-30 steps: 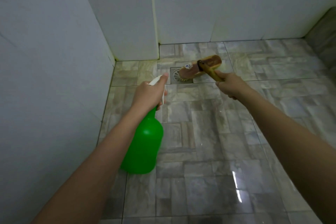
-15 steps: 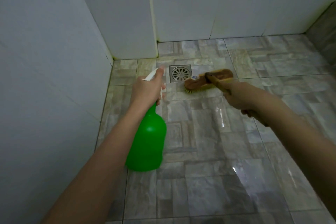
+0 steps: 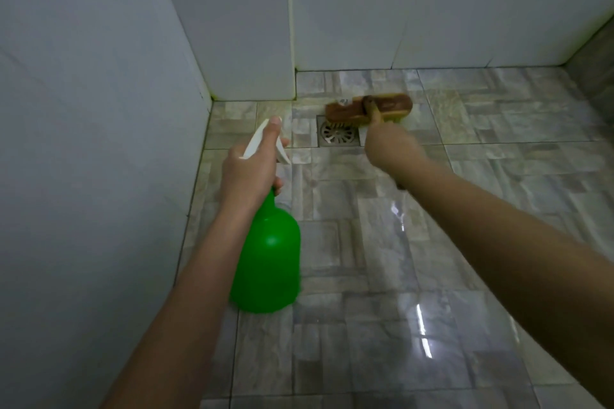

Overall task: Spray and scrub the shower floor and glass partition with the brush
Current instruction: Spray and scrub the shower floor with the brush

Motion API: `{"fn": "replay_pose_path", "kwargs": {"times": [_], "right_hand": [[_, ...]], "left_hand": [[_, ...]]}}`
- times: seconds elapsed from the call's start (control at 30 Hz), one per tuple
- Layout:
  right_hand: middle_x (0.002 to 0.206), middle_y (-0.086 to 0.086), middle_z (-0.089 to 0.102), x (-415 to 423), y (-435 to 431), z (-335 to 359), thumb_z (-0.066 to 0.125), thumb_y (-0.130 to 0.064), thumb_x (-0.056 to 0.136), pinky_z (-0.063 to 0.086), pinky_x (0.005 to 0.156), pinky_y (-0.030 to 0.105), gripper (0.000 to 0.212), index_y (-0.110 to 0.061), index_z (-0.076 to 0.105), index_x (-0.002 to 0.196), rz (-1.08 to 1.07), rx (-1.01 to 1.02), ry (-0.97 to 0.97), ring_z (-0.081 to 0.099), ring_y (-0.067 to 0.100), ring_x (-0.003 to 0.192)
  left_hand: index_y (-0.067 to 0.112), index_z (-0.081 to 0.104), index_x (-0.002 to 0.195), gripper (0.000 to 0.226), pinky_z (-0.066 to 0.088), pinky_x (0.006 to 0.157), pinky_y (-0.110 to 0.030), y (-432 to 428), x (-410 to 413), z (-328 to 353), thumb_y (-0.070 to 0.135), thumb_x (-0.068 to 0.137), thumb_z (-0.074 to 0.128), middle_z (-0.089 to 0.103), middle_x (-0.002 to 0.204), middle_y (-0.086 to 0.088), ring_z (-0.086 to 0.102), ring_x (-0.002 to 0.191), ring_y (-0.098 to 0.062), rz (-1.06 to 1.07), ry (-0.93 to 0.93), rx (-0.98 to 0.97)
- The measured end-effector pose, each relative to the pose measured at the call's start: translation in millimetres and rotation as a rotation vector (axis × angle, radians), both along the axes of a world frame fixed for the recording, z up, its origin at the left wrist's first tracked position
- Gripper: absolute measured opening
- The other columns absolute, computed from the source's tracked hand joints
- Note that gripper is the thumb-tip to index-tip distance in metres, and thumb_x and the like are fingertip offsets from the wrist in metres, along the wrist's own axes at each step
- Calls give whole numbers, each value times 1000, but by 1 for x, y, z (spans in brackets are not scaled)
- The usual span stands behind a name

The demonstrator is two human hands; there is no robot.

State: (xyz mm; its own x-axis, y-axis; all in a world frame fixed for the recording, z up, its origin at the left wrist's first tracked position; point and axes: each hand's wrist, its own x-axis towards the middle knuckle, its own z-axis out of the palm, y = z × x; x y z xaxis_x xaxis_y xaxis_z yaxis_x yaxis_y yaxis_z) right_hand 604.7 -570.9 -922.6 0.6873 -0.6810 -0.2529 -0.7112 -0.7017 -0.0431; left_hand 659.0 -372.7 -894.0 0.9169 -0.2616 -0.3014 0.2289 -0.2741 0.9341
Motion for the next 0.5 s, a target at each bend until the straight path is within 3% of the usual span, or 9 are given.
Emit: {"fn": "replay_pose_path", "kwargs": {"times": [0.1, 0.17, 0.23, 0.33, 0.4, 0.47, 0.5], "right_hand": [[123, 23, 58, -8, 16, 4, 38, -5, 97, 53, 76, 42, 75, -11, -12, 153, 30, 4, 17, 64, 31, 89], [133, 24, 51, -28, 32, -2, 45, -1, 93, 53, 72, 39, 85, -11, -17, 151, 73, 22, 90, 61, 27, 79], [119, 23, 60, -23, 18, -5, 41, -1, 94, 52, 71, 41, 82, -14, -16, 152, 55, -11, 87, 62, 28, 79], [104, 19, 64, 0, -6, 10, 33, -2, 95, 54, 72, 42, 76, -20, -12, 153, 12, 19, 23, 62, 29, 80], [113, 19, 62, -8, 10, 8, 39, -3, 95, 56, 72, 42, 80, -19, -15, 152, 34, -6, 70, 65, 30, 84], [136, 17, 49, -22, 26, 4, 45, -5, 95, 54, 72, 39, 83, -15, -14, 152, 126, -35, 154, 66, 29, 91], [135, 17, 51, -20, 21, 2, 41, -6, 96, 53, 74, 40, 78, -15, -11, 153, 127, -45, 143, 65, 30, 94]], "left_hand": [[33, 72, 81, 38, 46, 53, -30, 6, 2, 0, 67, 88, 56, 78, 102, -6, 57, 48, -17, -1, 9, -22], [29, 74, 92, 50, 47, 55, -30, 7, 1, 0, 73, 84, 54, 78, 101, -3, 56, 44, -15, -11, 11, 11], [27, 74, 99, 54, 47, 53, -27, 7, -1, -1, 74, 86, 51, 77, 101, -2, 54, 40, -12, -13, 0, 38], [32, 73, 91, 44, 45, 47, -21, 7, -7, 0, 69, 91, 50, 76, 100, 1, 52, 40, -12, -17, -8, 37], [34, 71, 88, 40, 46, 51, -23, 8, -7, 1, 68, 93, 50, 76, 100, 2, 53, 42, -14, -18, -10, 36], [36, 70, 86, 39, 47, 53, -25, 8, -7, 2, 68, 93, 48, 76, 101, 1, 53, 44, -14, -15, -3, 44], [36, 70, 85, 40, 47, 51, -23, 8, -7, 2, 68, 93, 48, 76, 100, 1, 53, 44, -14, -14, -1, 45]]}}
